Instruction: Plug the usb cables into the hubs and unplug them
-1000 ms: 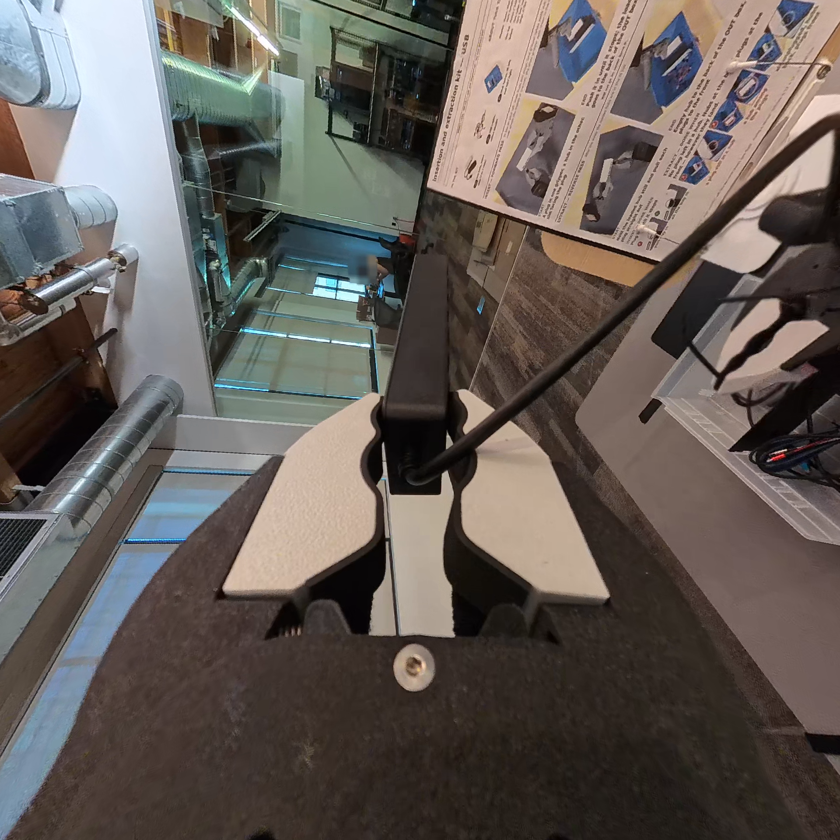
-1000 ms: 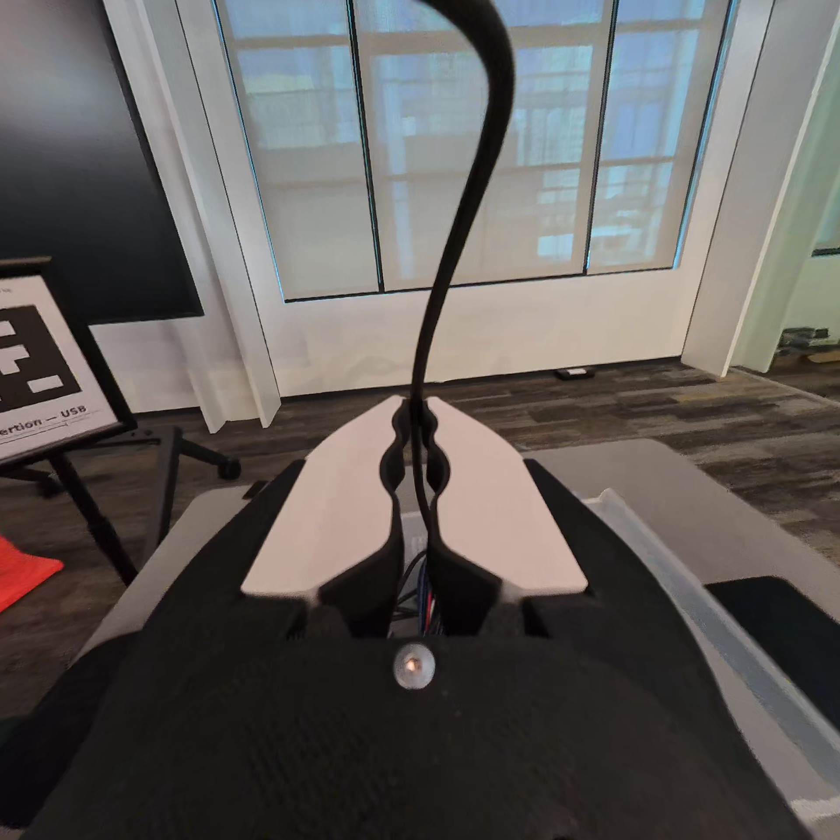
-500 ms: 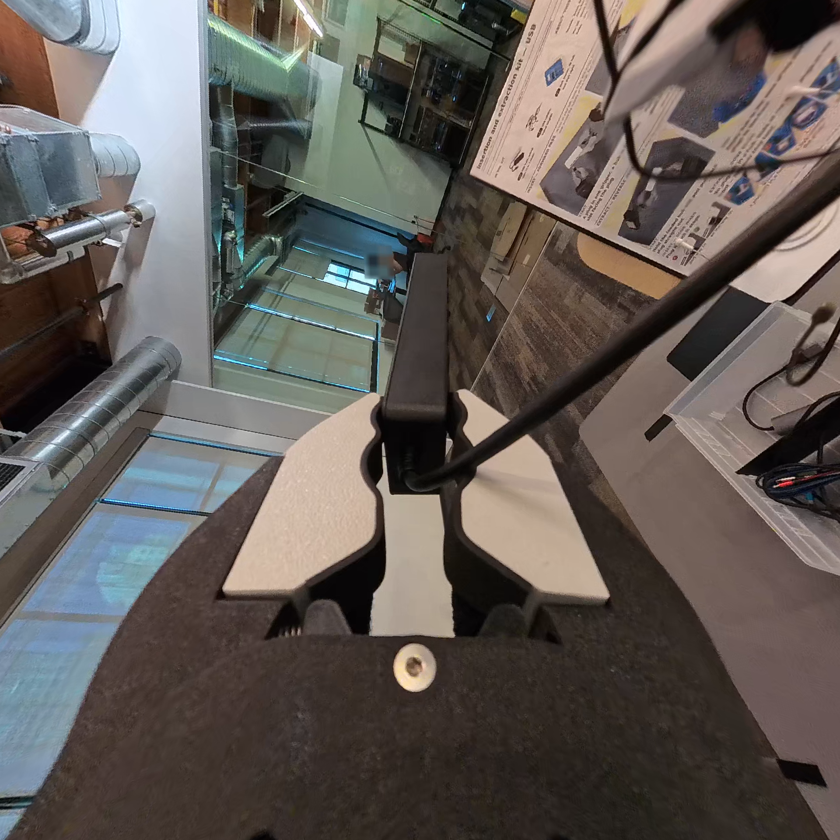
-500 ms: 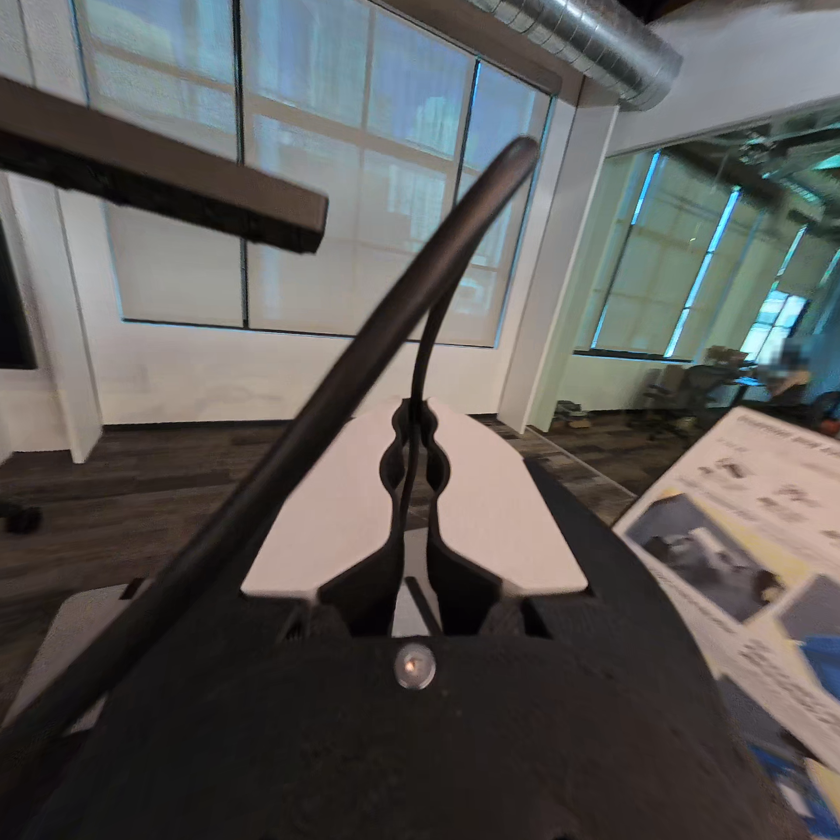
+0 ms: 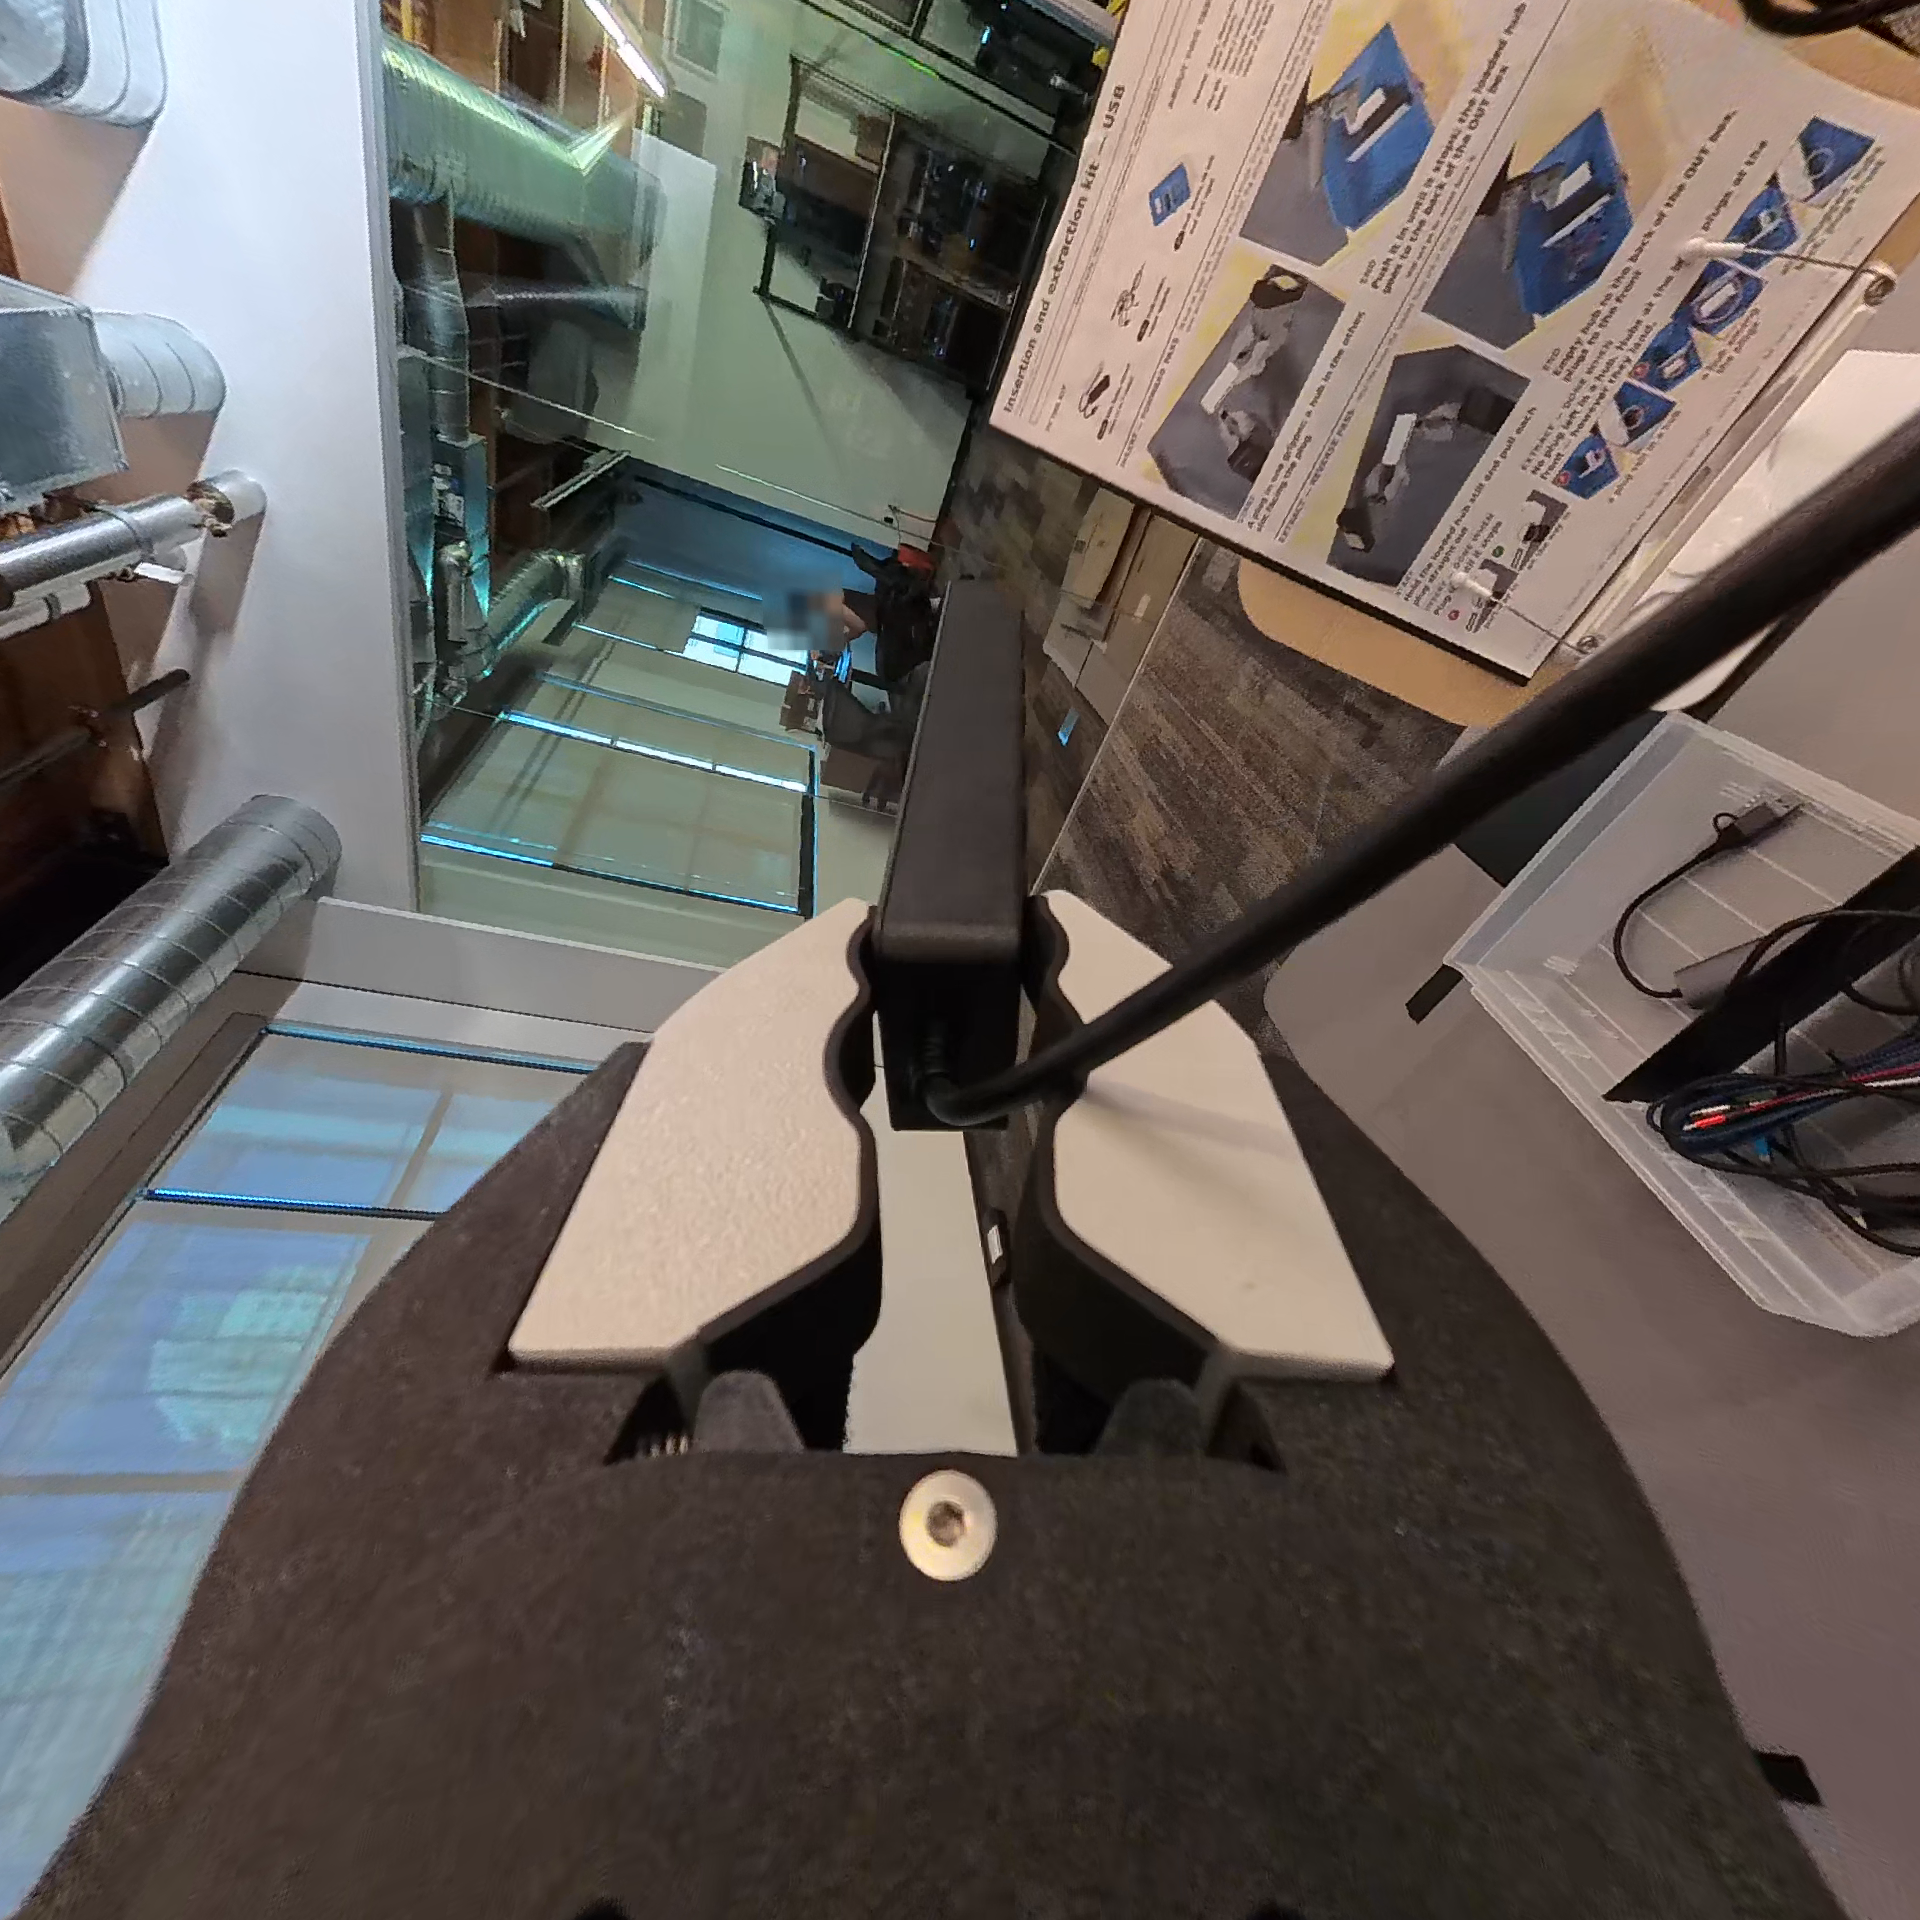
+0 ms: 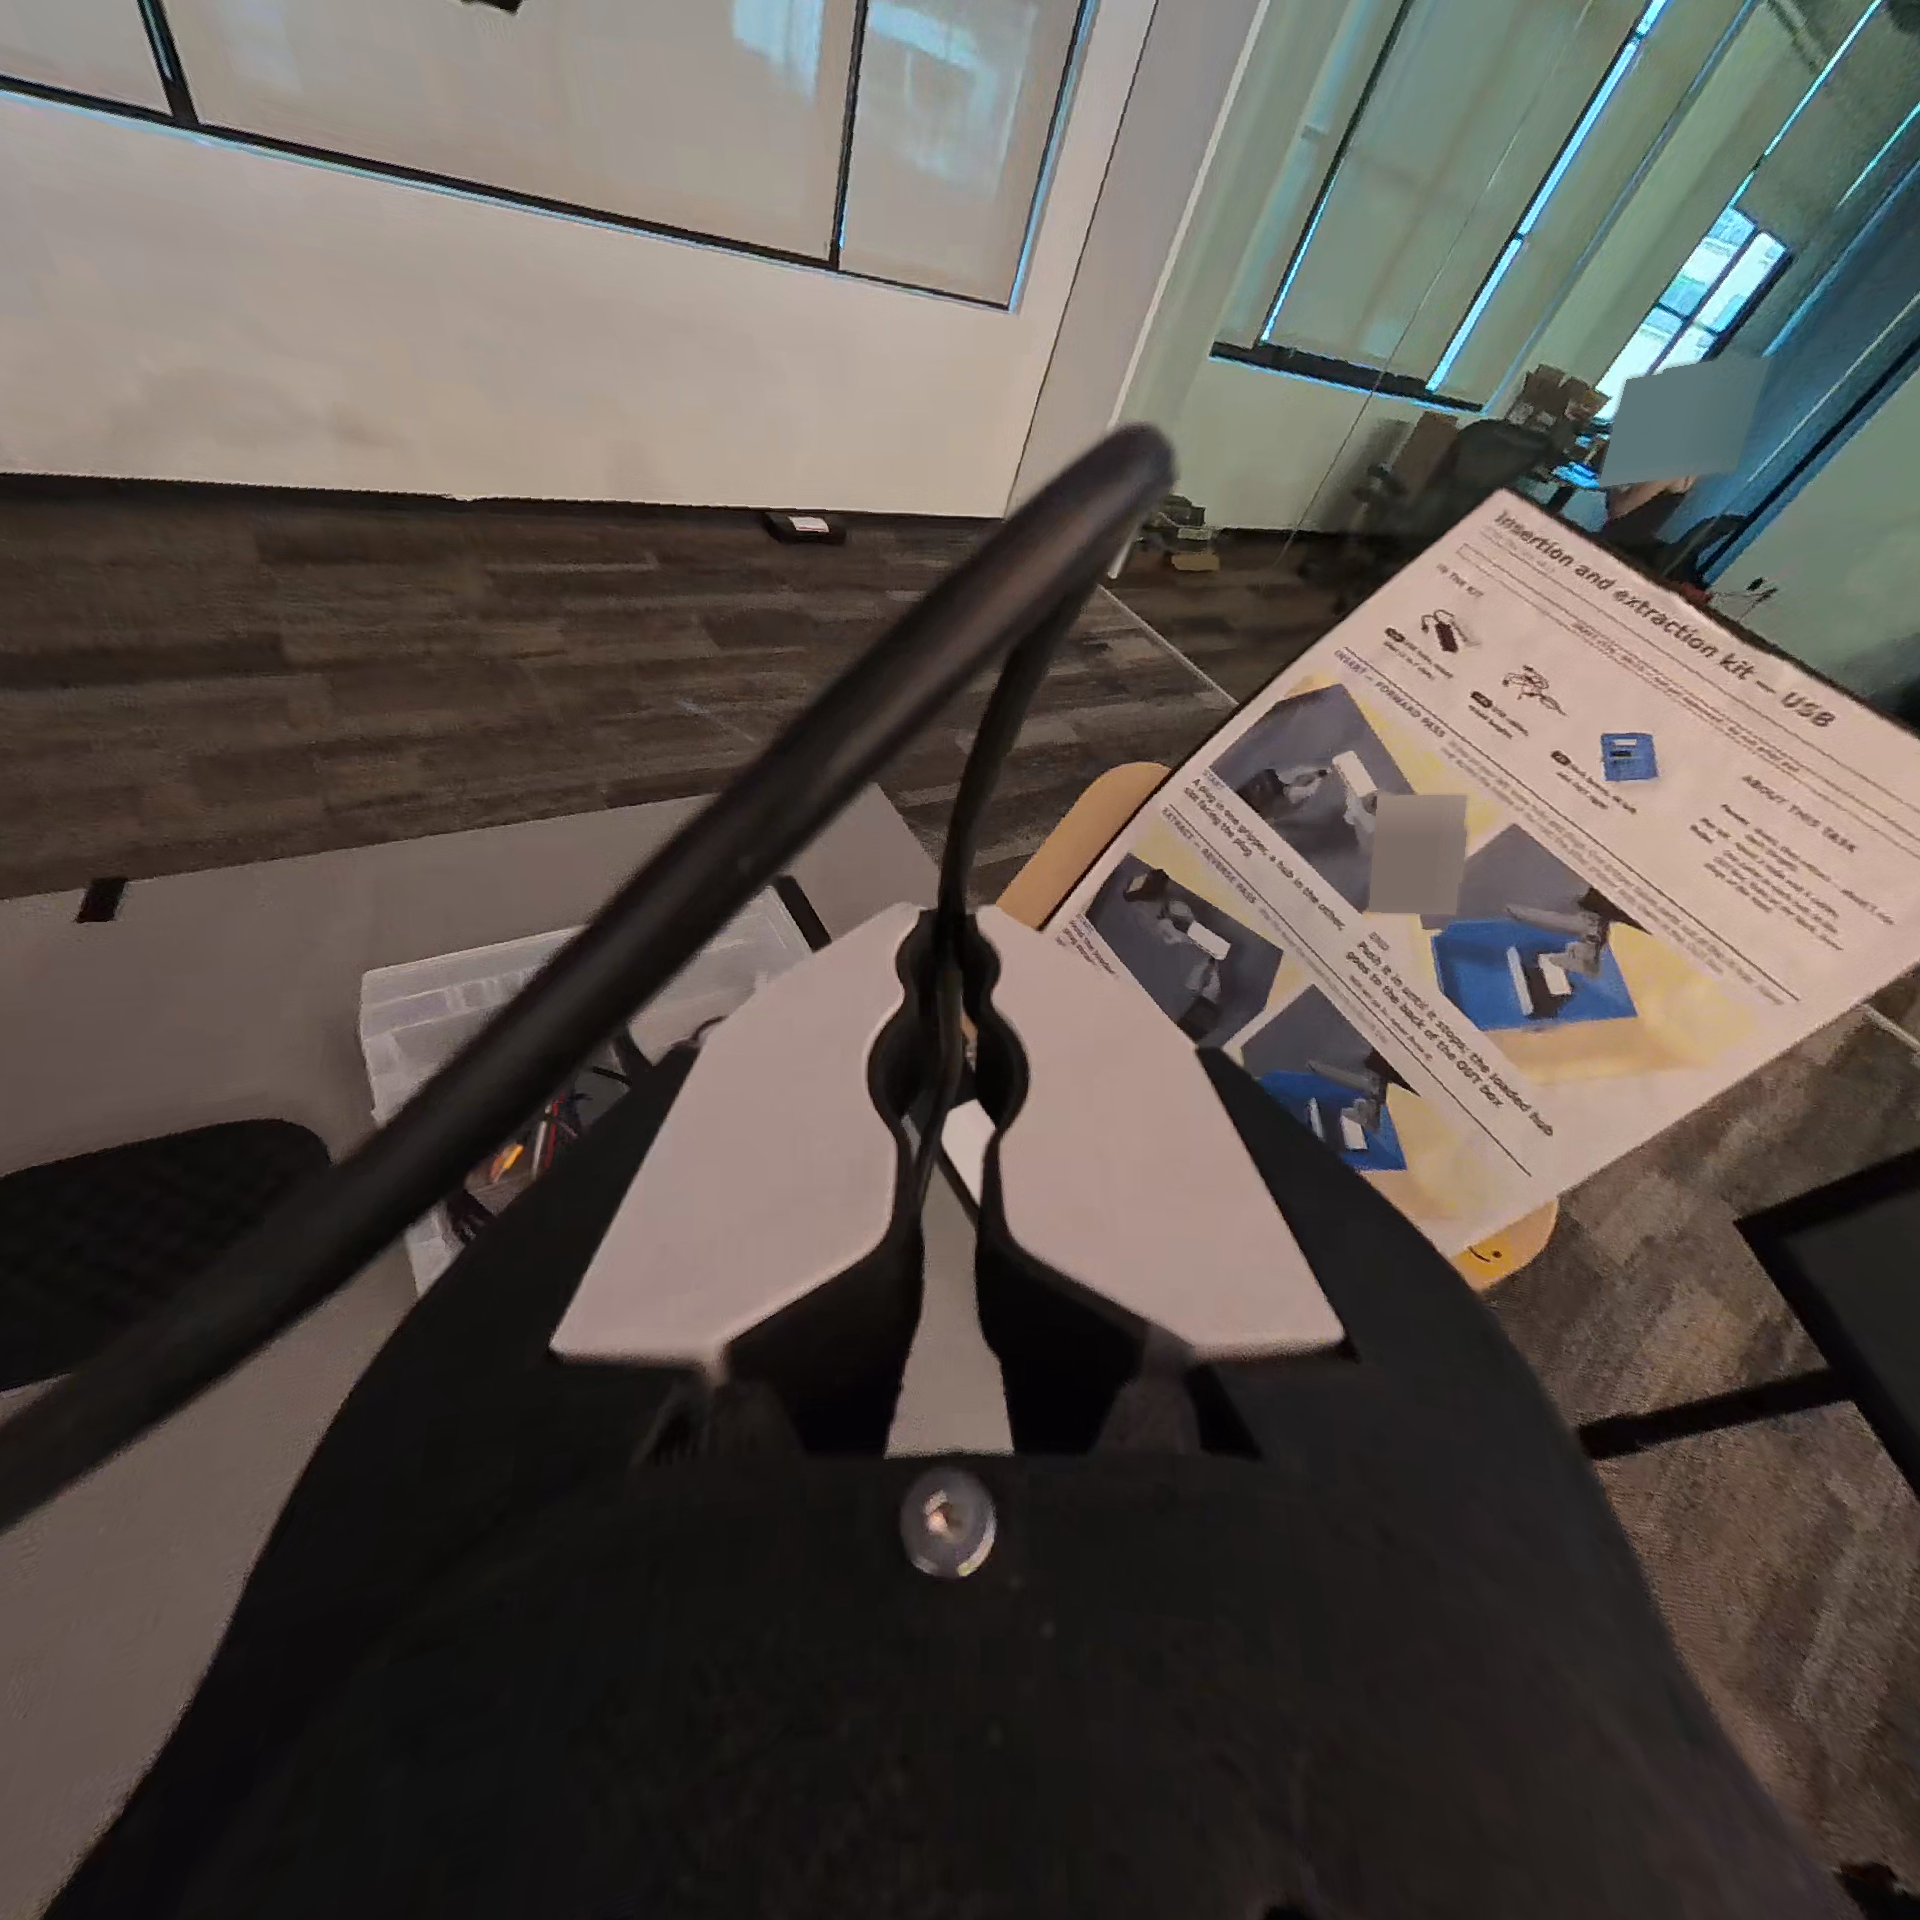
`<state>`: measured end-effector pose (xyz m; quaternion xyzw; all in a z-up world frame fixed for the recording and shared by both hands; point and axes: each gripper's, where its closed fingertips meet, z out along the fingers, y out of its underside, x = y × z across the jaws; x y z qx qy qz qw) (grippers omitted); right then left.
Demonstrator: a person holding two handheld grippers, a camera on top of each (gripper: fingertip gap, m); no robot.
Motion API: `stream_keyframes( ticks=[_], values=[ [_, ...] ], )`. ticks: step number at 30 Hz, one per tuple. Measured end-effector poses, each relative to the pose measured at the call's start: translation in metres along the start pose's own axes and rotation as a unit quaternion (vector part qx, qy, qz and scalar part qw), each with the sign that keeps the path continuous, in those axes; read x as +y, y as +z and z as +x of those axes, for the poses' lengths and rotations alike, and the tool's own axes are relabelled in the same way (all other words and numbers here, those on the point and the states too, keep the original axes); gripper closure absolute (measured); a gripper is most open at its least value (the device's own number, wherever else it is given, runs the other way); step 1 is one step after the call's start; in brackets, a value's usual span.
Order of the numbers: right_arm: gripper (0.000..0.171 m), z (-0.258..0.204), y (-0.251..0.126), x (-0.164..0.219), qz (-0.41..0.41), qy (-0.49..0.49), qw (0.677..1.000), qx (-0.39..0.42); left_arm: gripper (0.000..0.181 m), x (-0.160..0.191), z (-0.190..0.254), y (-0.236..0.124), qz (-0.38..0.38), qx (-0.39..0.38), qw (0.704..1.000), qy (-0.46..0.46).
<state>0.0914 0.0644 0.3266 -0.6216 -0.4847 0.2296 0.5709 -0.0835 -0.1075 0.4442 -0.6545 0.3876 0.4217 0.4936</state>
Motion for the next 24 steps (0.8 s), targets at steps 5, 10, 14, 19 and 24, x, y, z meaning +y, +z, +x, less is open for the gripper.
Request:
stream_keyframes(
  ticks=[5, 10, 14, 19, 24],
  values=[
    [0.167, 0.012, -0.018, -0.019, 0.031, 0.002, 0.999, 0.013, 0.156, -0.006, -0.002, 0.001, -0.004, -0.001, 1.0, 0.002],
    [0.167, 0.013, -0.027, -0.029, 0.045, 0.004, 0.999, 0.011, 0.156, -0.011, -0.004, 0.0, 0.002, -0.002, 1.0, -0.002],
    [0.167, 0.012, -0.015, -0.003, 0.014, 0.005, 1.0, 0.009, 0.156, -0.012, 0.0, 0.002, -0.001, 0.001, 1.0, 0.004],
    [0.166, 0.007, 0.008, 0.057, -0.071, 0.042, 0.996, -0.018, 0.156, -0.012, 0.015, 0.005, -0.01, 0.014, 1.0, 0.015],
    [0.166, -0.018, 0.034, 0.14, -0.172, 0.106, 0.977, -0.073, 0.156, -0.019, 0.049, 0.015, 0.006, 0.065, 0.997, -0.027]
  ],
)
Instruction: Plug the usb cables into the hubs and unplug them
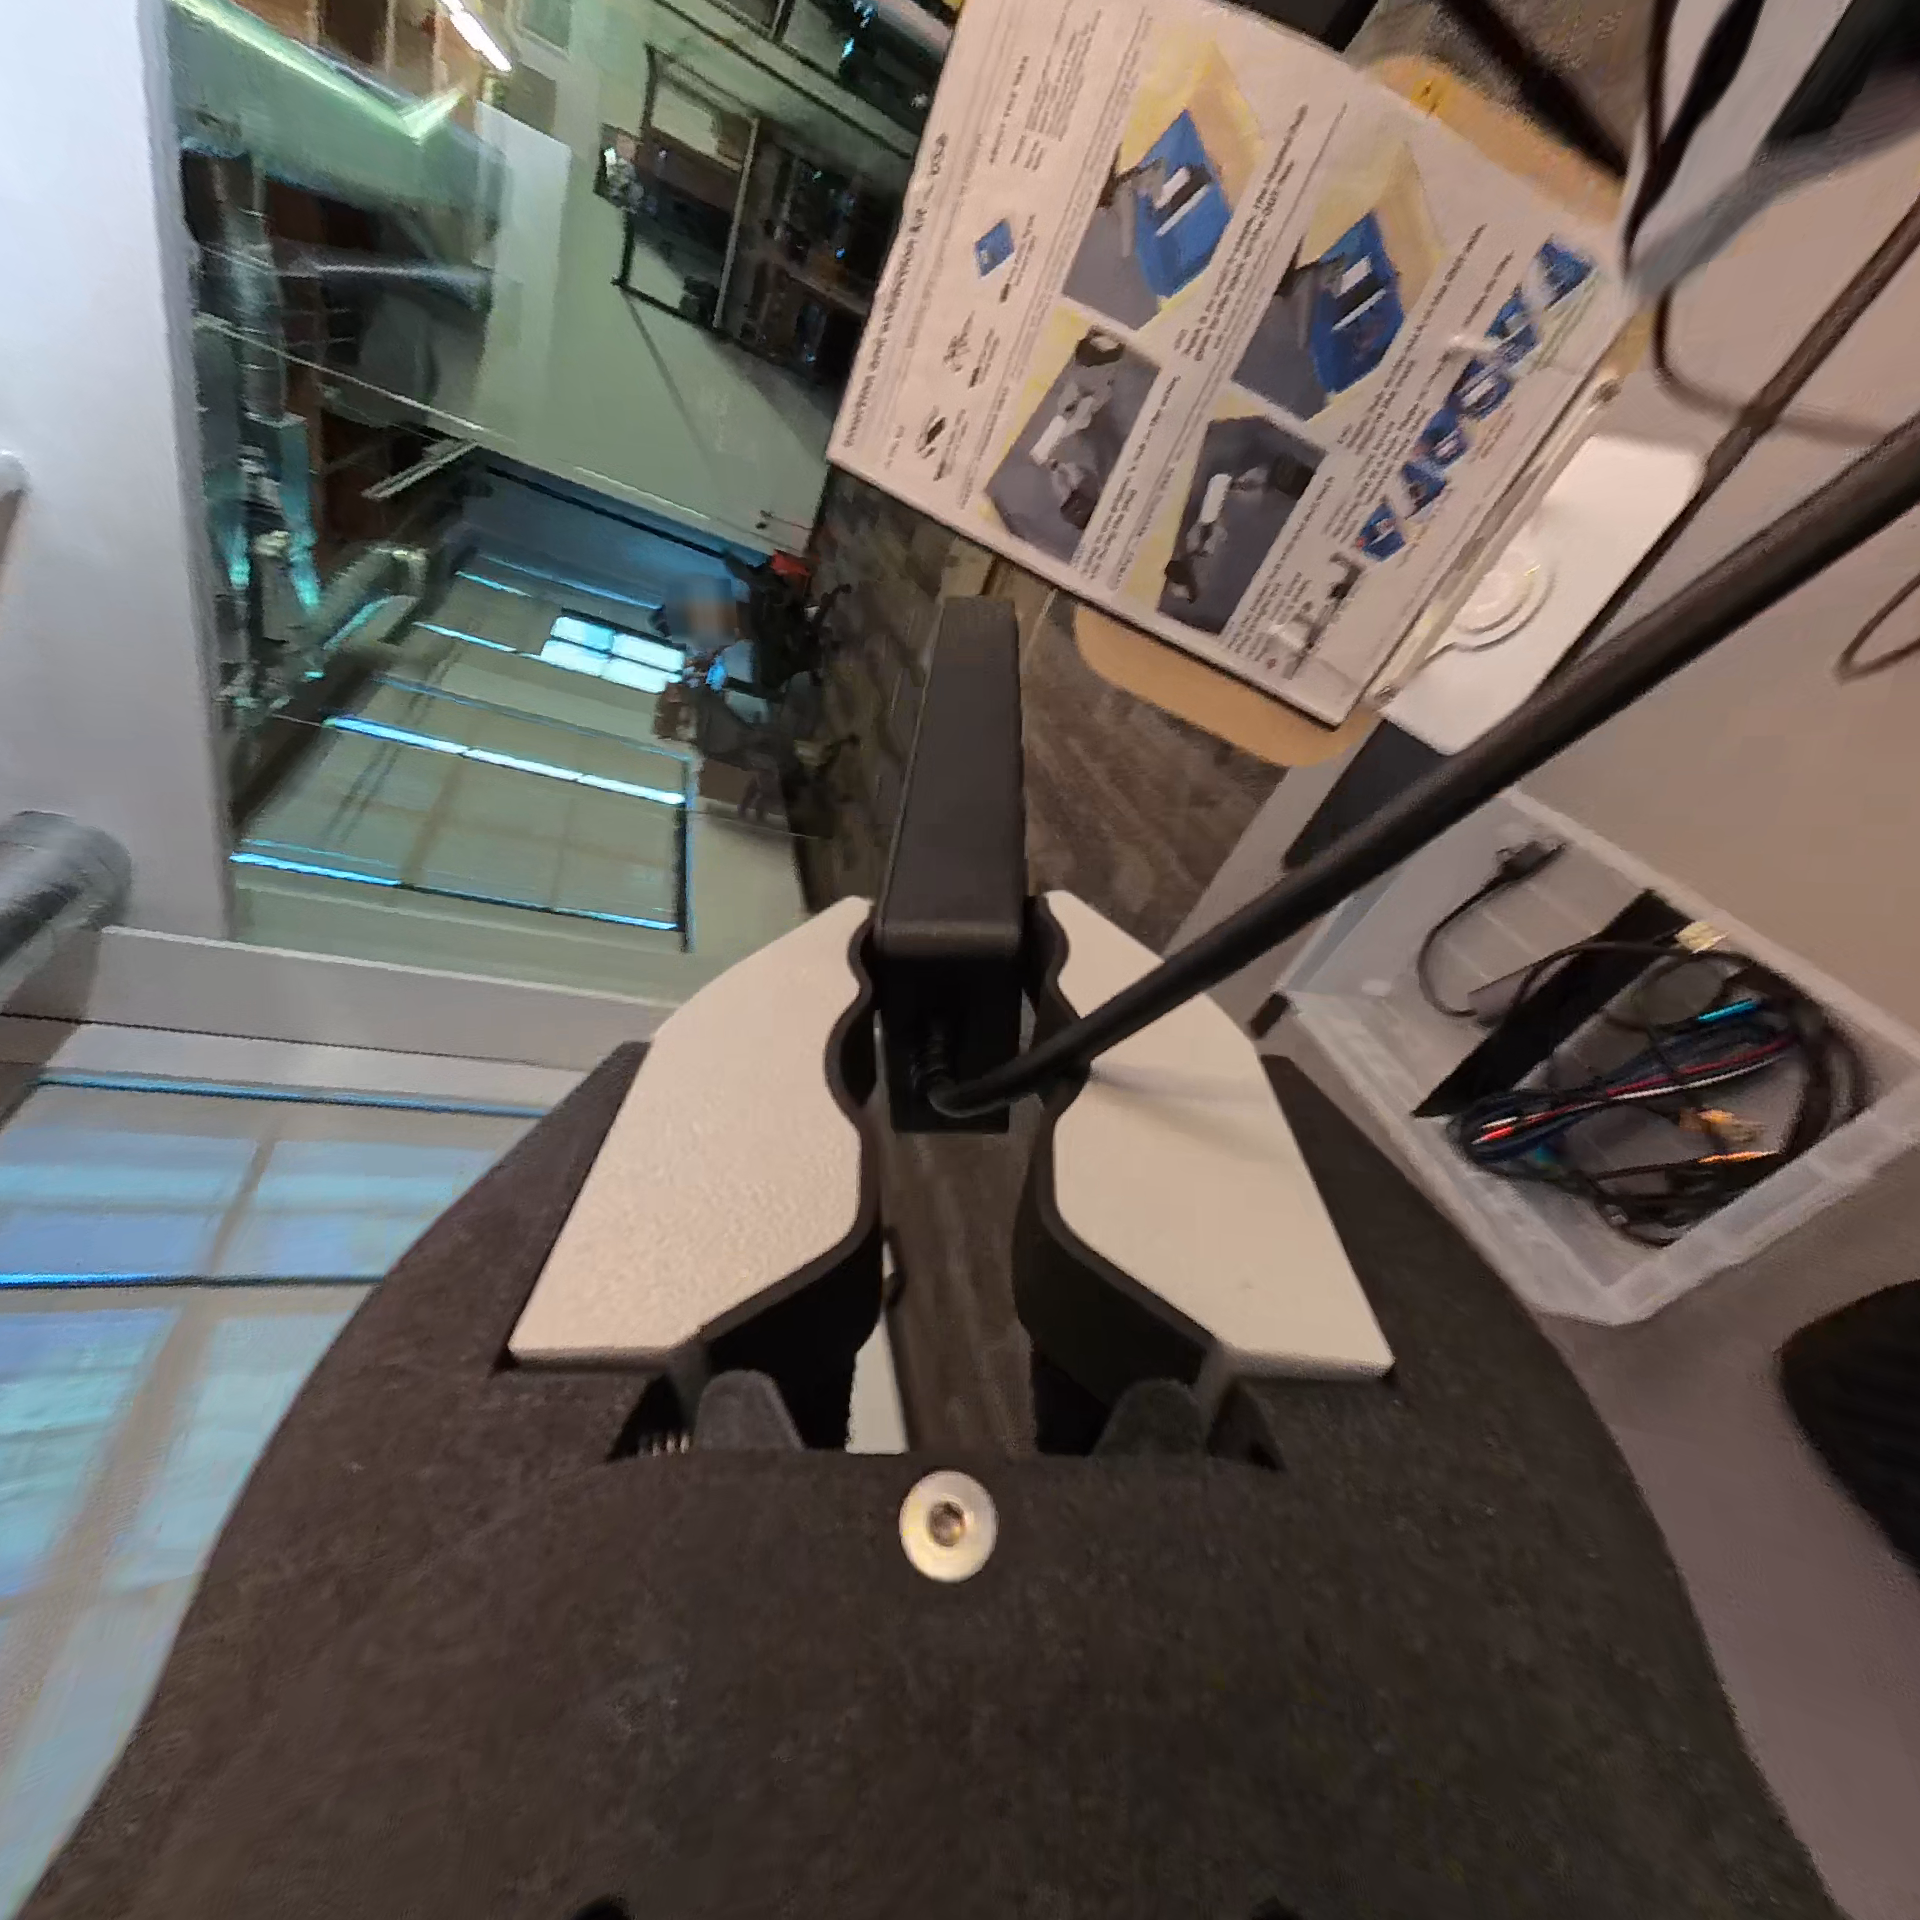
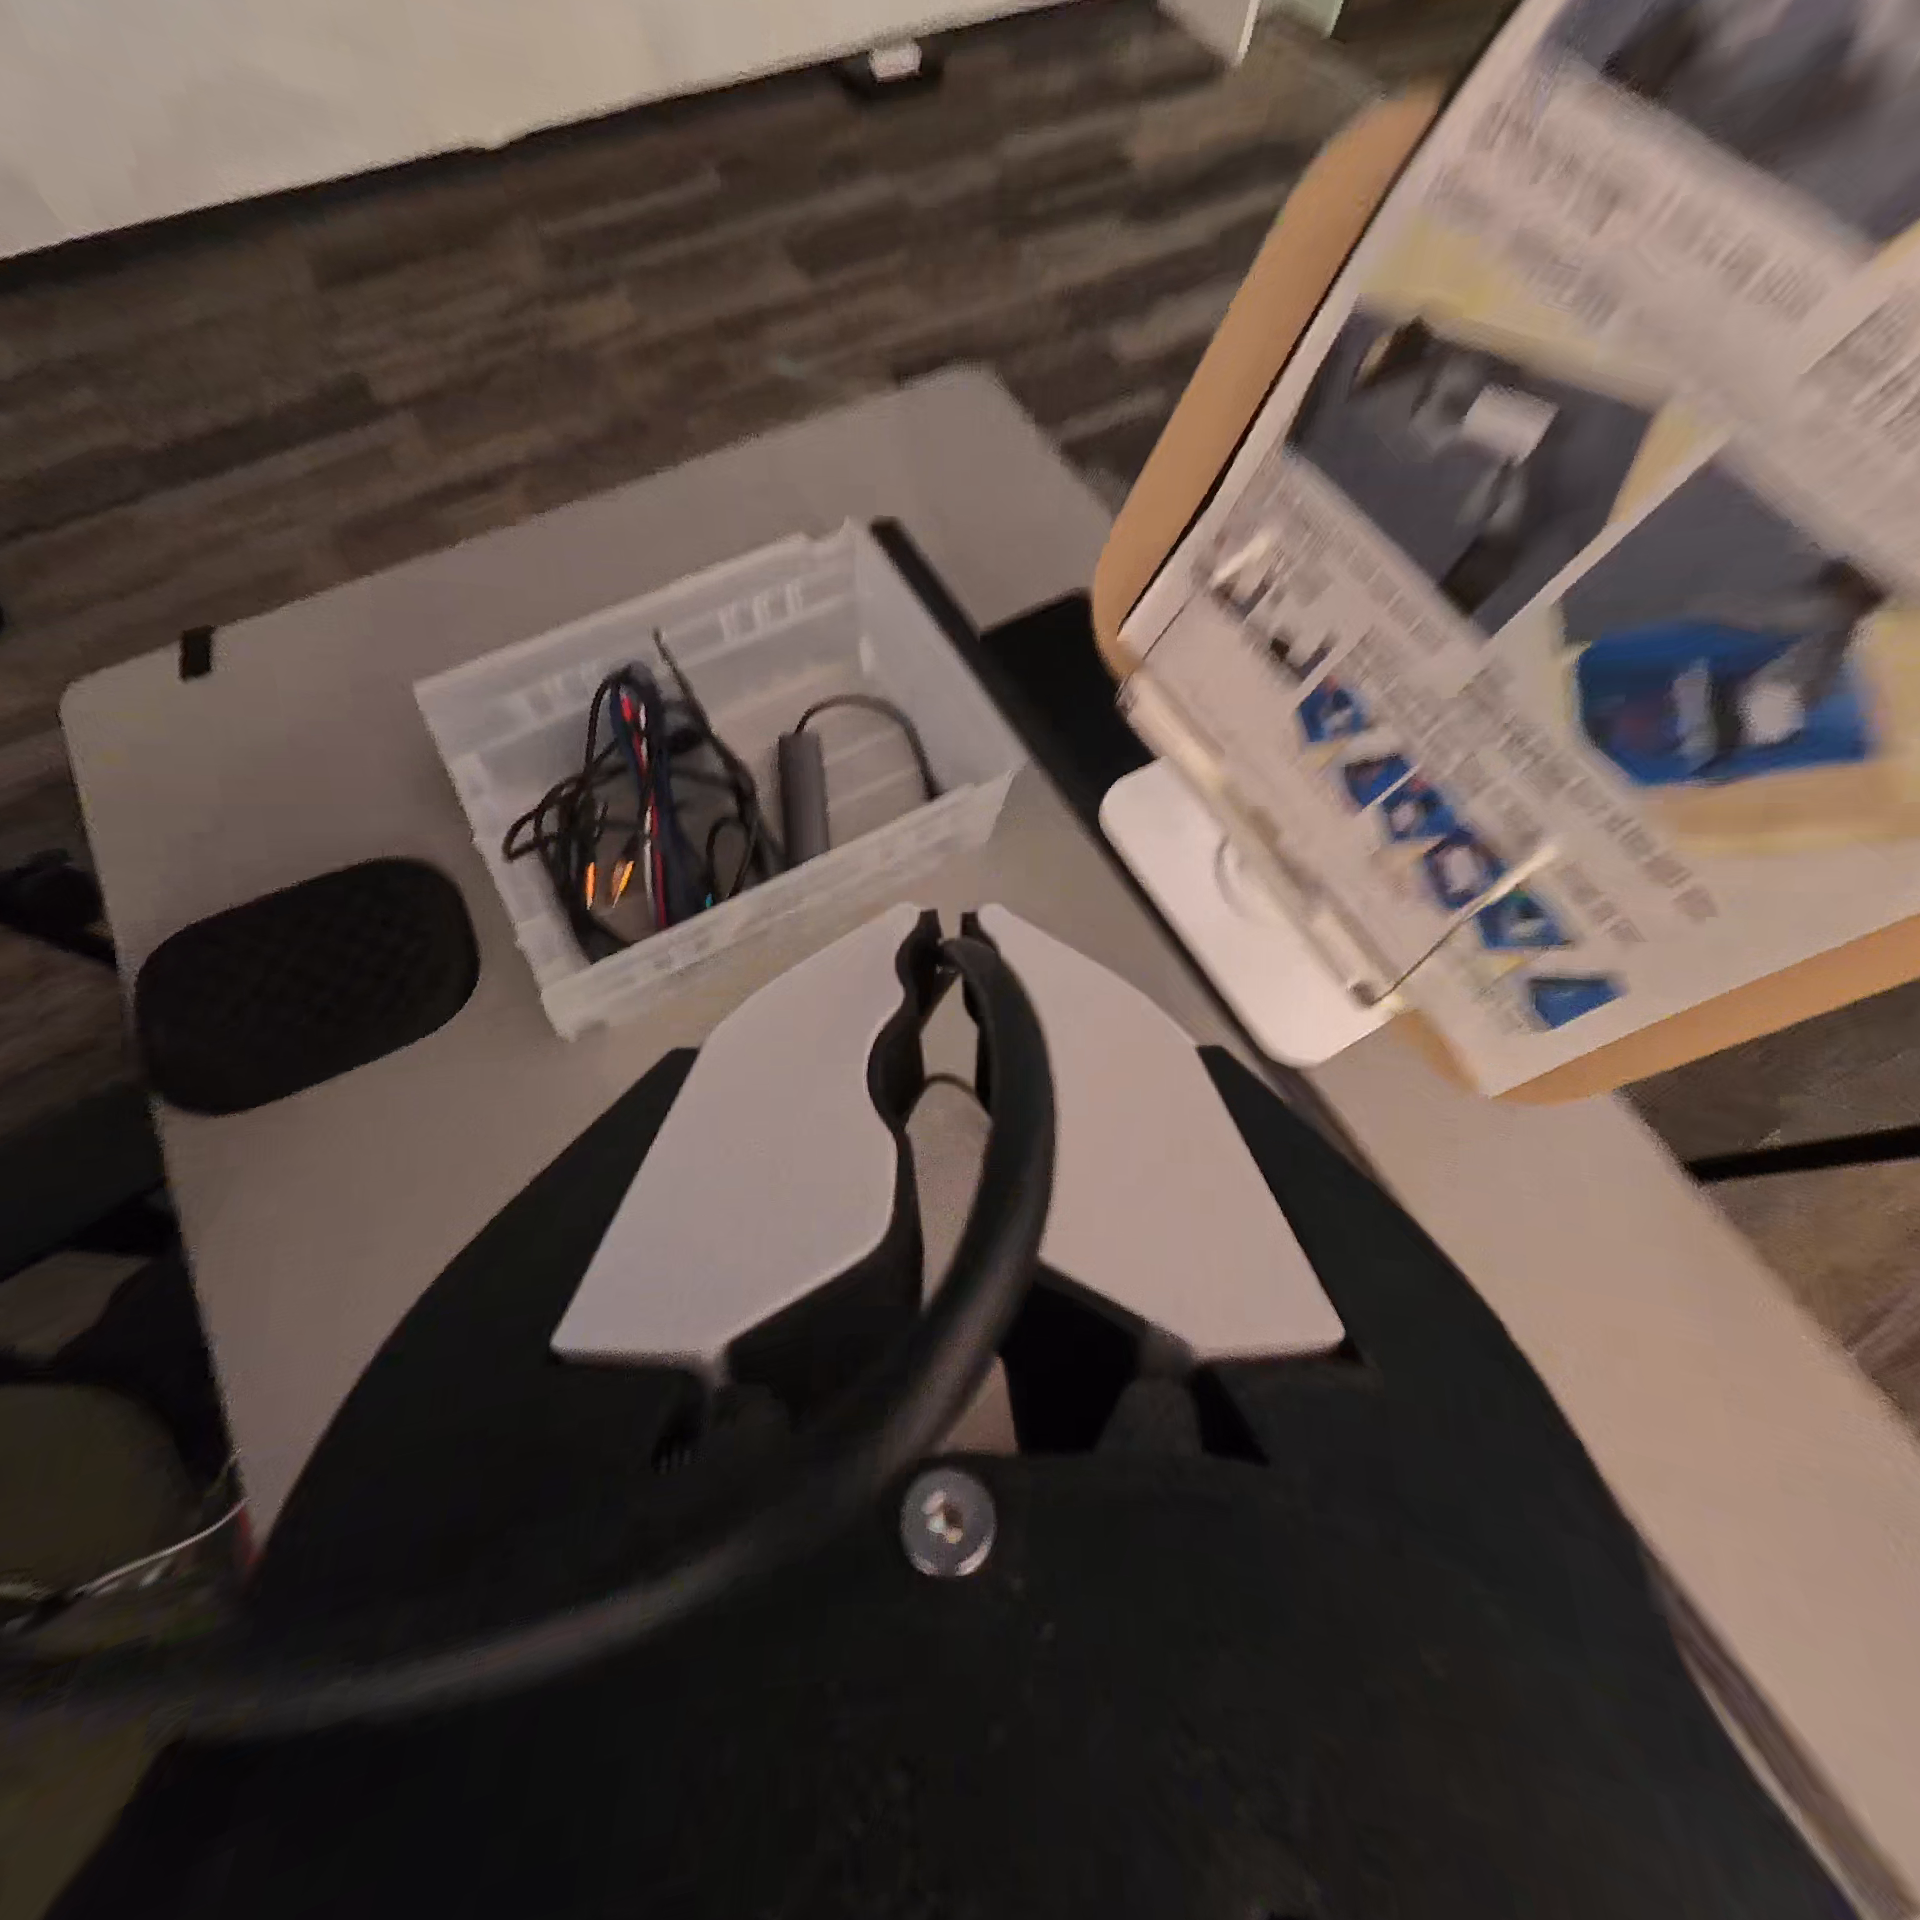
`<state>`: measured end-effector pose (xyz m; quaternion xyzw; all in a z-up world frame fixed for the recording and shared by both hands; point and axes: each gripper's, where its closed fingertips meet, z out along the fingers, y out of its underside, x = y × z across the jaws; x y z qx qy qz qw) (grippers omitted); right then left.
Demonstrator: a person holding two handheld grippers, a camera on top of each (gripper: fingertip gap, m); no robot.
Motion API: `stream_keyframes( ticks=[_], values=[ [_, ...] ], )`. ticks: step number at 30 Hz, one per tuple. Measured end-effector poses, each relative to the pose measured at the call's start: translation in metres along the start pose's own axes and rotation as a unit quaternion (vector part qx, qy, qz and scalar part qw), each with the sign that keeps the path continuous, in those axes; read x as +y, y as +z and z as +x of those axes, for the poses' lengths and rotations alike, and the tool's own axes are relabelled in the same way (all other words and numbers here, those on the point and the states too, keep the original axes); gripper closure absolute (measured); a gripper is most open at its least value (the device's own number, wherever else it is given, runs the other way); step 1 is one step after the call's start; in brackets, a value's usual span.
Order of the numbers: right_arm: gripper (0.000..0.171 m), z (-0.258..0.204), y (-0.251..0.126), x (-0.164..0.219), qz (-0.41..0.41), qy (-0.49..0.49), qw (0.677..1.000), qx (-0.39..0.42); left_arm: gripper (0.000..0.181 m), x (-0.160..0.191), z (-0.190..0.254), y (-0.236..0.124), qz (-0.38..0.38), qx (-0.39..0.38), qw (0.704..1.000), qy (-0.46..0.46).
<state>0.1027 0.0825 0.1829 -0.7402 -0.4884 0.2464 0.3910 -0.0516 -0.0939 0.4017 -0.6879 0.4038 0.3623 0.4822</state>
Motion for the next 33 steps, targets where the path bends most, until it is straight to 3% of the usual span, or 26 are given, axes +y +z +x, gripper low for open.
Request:
stream_keyframes(
  ticks=[7, 12, 16, 19, 23, 25, 33],
  values=[
    [0.166, -0.018, 0.077, 0.136, -0.197, 0.128, 0.97, -0.068, 0.156, -0.016, 0.074, 0.035, 0.074, 0.161, 0.975, -0.131],
    [0.166, -0.037, 0.125, 0.189, -0.187, 0.239, 0.947, -0.103, 0.156, -0.005, 0.143, 0.087, 0.068, 0.225, 0.961, -0.148],
    [0.166, -0.056, 0.147, 0.231, -0.234, 0.257, 0.927, -0.142, 0.156, 0.017, 0.197, 0.129, 0.028, 0.273, 0.95, -0.147],
    [0.157, -0.062, 0.149, 0.244, -0.247, 0.266, 0.919, -0.152, 0.156, 0.037, 0.227, 0.15, 0.004, 0.302, 0.945, -0.13],
    [0.142, -0.05, 0.133, 0.26, -0.301, 0.204, 0.929, -0.076, 0.156, 0.056, 0.262, 0.168, -0.004, 0.345, 0.931, -0.119],
    [0.142, -0.037, 0.122, 0.267, -0.325, 0.174, 0.929, -0.031, 0.156, 0.065, 0.276, 0.174, -0.003, 0.368, 0.923, -0.112],
    [0.138, -0.014, 0.077, 0.265, -0.341, 0.123, 0.931, 0.025, 0.156, 0.087, 0.313, 0.19, -0.013, 0.419, 0.906, -0.063]
  ],
)
